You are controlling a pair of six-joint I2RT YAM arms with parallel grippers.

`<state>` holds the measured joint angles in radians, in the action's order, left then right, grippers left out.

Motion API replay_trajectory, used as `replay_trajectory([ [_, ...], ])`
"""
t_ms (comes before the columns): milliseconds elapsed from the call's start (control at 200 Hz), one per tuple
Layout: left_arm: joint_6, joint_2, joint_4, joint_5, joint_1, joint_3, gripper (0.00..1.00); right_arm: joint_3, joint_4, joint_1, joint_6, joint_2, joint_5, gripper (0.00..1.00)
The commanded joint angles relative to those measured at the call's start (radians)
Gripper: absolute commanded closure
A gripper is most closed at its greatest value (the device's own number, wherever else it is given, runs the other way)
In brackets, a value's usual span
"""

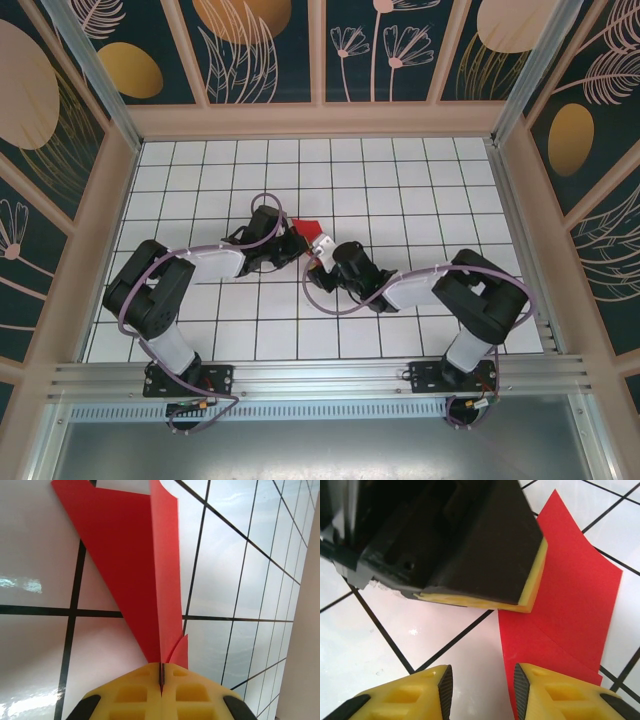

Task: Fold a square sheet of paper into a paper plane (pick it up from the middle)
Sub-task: Fold the wing for the fifth time at the center of the table.

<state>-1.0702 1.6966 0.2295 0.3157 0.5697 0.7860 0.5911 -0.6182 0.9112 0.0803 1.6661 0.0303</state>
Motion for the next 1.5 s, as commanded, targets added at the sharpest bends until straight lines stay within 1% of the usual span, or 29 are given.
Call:
replay_trajectory([
  [0,-0.011,-0.022,-0.042,-0.008,0.006,0.031,0.94,-0.037,-0.122,0.005,0.07,0.029,0.033,0.61],
  [115,-0.011,-0.023,-0.047,-0.009,0.007,0.035,0.94,-0.05,-0.166,0.005,0.088,0.061,0.063,0.64],
  [170,-0.01,-0.023,-0.05,-0.007,0.006,0.036,0.94,-0.05,-0.183,0.005,0.1,0.081,0.079,0.68],
  [320,-0.013,-0.022,-0.052,-0.003,0.006,0.039,0.94,-0.047,-0.24,0.005,0.14,0.123,0.11,0.71],
  [490,-0.014,-0.022,-0.058,0.0,0.006,0.043,0.94,-0.037,-0.295,0.005,0.173,0.153,0.132,0.72],
  [650,-0.012,-0.022,-0.062,0.0,0.006,0.045,0.93,-0.028,-0.343,0.005,0.188,0.167,0.154,0.66],
  [690,-0.012,-0.022,-0.064,0.0,0.006,0.046,0.93,-0.025,-0.349,0.005,0.191,0.167,0.154,0.66],
  [751,-0.01,-0.022,-0.067,-0.003,0.006,0.047,0.93,-0.022,-0.352,0.005,0.191,0.169,0.146,0.7],
  [801,-0.009,-0.022,-0.069,-0.004,0.006,0.047,0.93,-0.021,-0.347,0.004,0.188,0.169,0.135,0.76],
  [856,-0.008,-0.022,-0.07,-0.004,0.006,0.047,0.93,-0.02,-0.342,0.003,0.181,0.17,0.125,0.8],
  [996,-0.004,-0.027,-0.073,-0.011,0.004,0.047,0.89,-0.017,-0.326,-0.001,0.158,0.173,0.089,0.92],
  [1031,-0.001,-0.03,-0.076,-0.013,0.003,0.048,0.87,-0.016,-0.32,-0.003,0.149,0.171,0.08,0.94],
  [1066,0.001,-0.035,-0.082,-0.018,0.002,0.052,0.82,-0.015,-0.315,-0.005,0.14,0.169,0.069,0.97],
  [1131,0.009,-0.047,-0.088,-0.026,-0.003,0.053,0.7,-0.012,-0.303,-0.013,0.115,0.166,0.038,1.0],
  [1216,0.02,-0.074,-0.101,-0.041,-0.024,0.045,0.56,-0.005,-0.276,-0.034,0.056,0.154,-0.011,1.0],
  [1276,0.033,-0.1,-0.117,-0.059,-0.045,0.042,0.46,-0.008,-0.269,-0.051,0.002,0.142,-0.085,1.0],
  [1416,0.064,-0.167,-0.133,-0.098,-0.09,0.018,0.3,-0.005,-0.263,-0.104,-0.15,0.129,-0.249,1.0],
  [1491,0.081,-0.191,-0.127,-0.109,-0.105,0.004,0.26,0.002,-0.26,-0.122,-0.218,0.133,-0.306,1.0],
])
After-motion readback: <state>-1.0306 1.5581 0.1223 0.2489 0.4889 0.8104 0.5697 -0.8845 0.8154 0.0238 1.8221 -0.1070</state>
